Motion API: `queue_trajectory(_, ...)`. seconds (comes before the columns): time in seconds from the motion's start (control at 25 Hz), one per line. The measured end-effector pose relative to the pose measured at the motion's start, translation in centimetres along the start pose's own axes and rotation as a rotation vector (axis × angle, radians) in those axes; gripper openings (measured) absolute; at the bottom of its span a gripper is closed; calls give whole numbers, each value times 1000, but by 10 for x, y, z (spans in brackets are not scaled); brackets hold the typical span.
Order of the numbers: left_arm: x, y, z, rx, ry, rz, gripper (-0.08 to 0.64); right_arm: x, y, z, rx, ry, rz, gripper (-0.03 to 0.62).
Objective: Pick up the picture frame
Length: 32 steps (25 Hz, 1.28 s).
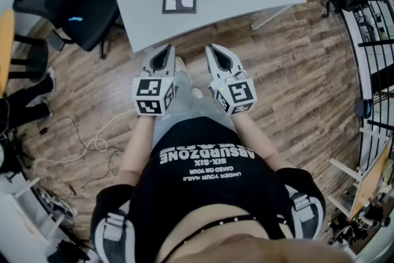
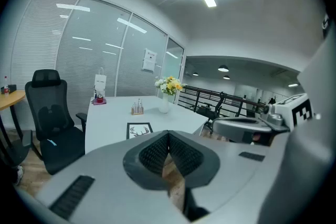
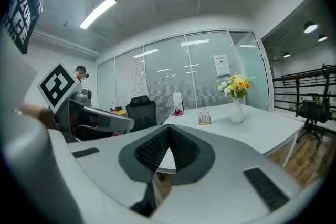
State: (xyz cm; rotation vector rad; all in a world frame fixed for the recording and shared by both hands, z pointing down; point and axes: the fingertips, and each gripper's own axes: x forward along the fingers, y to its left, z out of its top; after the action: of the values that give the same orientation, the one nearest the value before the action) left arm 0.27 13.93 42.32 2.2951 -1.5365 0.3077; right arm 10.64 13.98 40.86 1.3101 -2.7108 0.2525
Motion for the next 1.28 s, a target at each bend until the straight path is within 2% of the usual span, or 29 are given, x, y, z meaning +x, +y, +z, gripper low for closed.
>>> queue_trajectory(0.2, -3, 6, 0, -13, 18, -1, 17, 1, -1, -1, 24, 10, 3, 15)
queue_trajectory(0.4, 18, 28, -1, -29, 43, 7, 17, 28, -9, 1, 31, 12, 8, 15)
queue_trajectory(0.6, 63, 54, 6, -41, 63, -3, 17, 72, -31, -2, 42, 48, 16, 15)
queue_trajectory(0.88, 136, 92, 31, 18, 101, -5, 17, 142, -75, -5, 36, 130, 5, 17)
queue_trajectory(1.16, 199, 123, 25, 4, 196, -43, 18, 200, -104, -28, 64, 231, 14, 20)
queue_trajectory(1.2, 204, 127, 22, 3, 206, -38, 18, 206, -107, -34, 73, 253, 14, 37)
queue_trajectory(1.28, 214, 137, 18, 5, 224, -27, 20, 218, -111, -47, 103, 301, 17, 143)
